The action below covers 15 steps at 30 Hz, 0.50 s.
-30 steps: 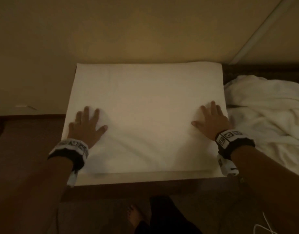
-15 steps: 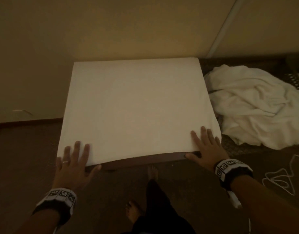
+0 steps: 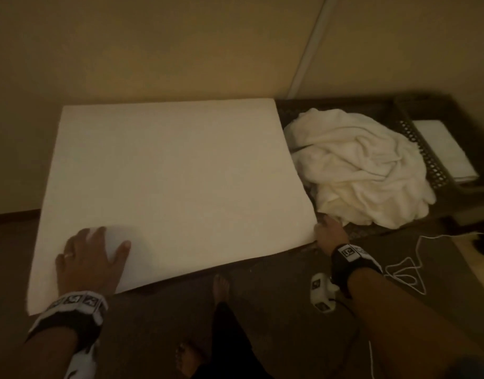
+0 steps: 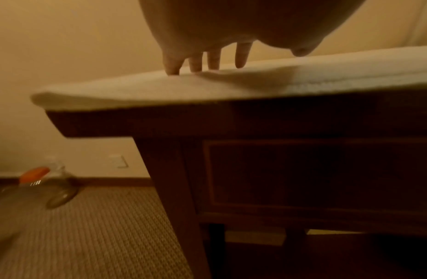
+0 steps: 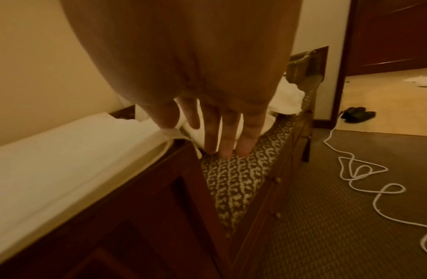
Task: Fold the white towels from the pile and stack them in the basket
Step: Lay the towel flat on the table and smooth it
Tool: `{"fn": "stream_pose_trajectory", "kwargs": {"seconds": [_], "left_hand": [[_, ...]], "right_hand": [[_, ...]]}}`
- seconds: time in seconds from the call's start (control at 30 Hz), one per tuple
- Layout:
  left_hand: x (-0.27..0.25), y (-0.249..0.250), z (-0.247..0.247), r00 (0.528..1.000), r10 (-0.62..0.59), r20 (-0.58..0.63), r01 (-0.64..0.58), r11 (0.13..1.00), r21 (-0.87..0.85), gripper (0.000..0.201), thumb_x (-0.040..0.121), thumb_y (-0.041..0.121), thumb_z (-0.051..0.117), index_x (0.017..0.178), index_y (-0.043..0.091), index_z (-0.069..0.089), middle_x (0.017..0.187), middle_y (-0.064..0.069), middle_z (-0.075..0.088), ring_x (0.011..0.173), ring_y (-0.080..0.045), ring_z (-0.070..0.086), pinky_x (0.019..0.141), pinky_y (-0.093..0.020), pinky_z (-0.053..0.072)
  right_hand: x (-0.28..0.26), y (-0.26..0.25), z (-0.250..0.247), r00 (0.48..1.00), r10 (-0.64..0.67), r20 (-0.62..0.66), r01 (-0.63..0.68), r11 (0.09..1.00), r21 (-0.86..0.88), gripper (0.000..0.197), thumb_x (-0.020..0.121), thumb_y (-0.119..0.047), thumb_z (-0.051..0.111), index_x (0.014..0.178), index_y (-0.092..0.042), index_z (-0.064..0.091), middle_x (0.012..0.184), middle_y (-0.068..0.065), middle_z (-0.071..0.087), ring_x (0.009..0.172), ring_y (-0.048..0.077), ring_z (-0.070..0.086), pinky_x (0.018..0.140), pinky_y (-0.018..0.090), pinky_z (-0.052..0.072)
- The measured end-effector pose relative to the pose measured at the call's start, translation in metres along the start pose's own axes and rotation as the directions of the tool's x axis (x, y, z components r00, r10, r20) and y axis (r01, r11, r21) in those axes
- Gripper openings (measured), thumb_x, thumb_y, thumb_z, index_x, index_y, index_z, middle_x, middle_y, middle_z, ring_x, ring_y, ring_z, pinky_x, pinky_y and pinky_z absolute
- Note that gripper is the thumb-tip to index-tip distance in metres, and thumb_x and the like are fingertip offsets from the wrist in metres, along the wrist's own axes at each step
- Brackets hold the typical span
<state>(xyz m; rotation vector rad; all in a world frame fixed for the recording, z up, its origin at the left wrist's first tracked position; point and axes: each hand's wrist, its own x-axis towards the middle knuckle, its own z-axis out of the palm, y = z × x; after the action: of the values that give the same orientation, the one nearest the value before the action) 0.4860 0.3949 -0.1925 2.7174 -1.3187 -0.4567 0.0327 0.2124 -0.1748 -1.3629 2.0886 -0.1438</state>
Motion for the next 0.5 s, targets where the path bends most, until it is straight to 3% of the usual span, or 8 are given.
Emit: {"fn": "stream_pose_trajectory", "kwargs": {"seconds": [0.07,0.13,0.2,0.3,0.43,0.5], "left_hand": [[0.005,0.008,0.01,0.997,-0.032,-0.063,0.031,0.999,-0.022,0.068,0.09,0.062,0.045,0.142,0.022,0.033,0.147,-0.015,0.031,0.135,-0.041,0.028,0.112,-0.063,0.022],[0.006,0.011,0.016,0.994,-0.045,-0.101,0.044,0.999,-0.012,0.065,0.091,0.06,0.047,0.14,0.021,0.032,0.145,-0.015,0.031,0.134,-0.042,0.027,0.111,-0.065,0.021],[0.005,0.011,0.018,0.991,-0.058,-0.119,0.058,0.998,-0.002,0.065,0.091,0.062,0.043,0.14,0.021,0.032,0.145,-0.017,0.032,0.134,-0.043,0.027,0.111,-0.065,0.021],[0.009,0.012,0.016,0.987,-0.078,-0.141,0.074,0.997,-0.029,0.073,0.084,0.071,0.032,0.137,0.021,0.036,0.144,-0.018,0.035,0.132,-0.044,0.03,0.109,-0.066,0.023],[0.016,0.008,0.013,0.99,-0.09,-0.108,0.081,0.993,-0.085,0.081,0.079,0.077,0.029,0.138,0.023,0.034,0.146,-0.016,0.032,0.132,-0.045,0.03,0.106,-0.069,0.028],[0.02,0.004,0.014,0.991,-0.081,-0.105,0.071,0.993,-0.099,0.082,0.078,0.079,0.03,0.138,0.023,0.035,0.145,-0.018,0.033,0.13,-0.048,0.032,0.103,-0.071,0.031]], "right_hand": [[0.003,0.002,0.0,0.998,0.025,0.062,-0.027,0.999,0.024,0.033,0.099,-0.021,0.046,0.12,0.0,0.061,0.118,0.021,0.062,0.108,0.036,0.058,0.088,0.033,0.044],[0.005,0.004,0.0,0.998,0.034,0.051,-0.04,0.991,0.124,0.028,0.099,-0.023,0.05,0.105,0.0,0.065,0.098,0.019,0.063,0.085,0.03,0.058,0.07,0.029,0.039],[0.007,0.007,-0.002,0.999,0.047,0.022,-0.05,0.976,0.214,0.022,0.095,-0.025,0.058,0.096,-0.004,0.063,0.096,0.016,0.065,0.081,0.026,0.059,0.071,0.029,0.043],[0.008,0.003,-0.009,0.998,0.056,-0.029,-0.051,0.988,0.149,0.021,0.086,-0.029,0.067,0.094,-0.01,0.061,0.093,0.009,0.066,0.086,0.026,0.063,0.079,0.038,0.052],[-0.002,-0.03,-0.025,0.991,-0.09,-0.103,0.092,0.996,0.021,0.014,0.082,-0.02,0.064,0.088,-0.012,0.054,0.078,0.0,0.054,0.078,0.025,0.057,0.07,0.036,0.05],[-0.01,-0.053,-0.029,0.974,-0.184,-0.133,0.189,0.982,0.024,0.012,0.08,-0.013,0.062,0.089,-0.009,0.054,0.077,-0.002,0.052,0.075,0.021,0.053,0.066,0.03,0.044]]}}
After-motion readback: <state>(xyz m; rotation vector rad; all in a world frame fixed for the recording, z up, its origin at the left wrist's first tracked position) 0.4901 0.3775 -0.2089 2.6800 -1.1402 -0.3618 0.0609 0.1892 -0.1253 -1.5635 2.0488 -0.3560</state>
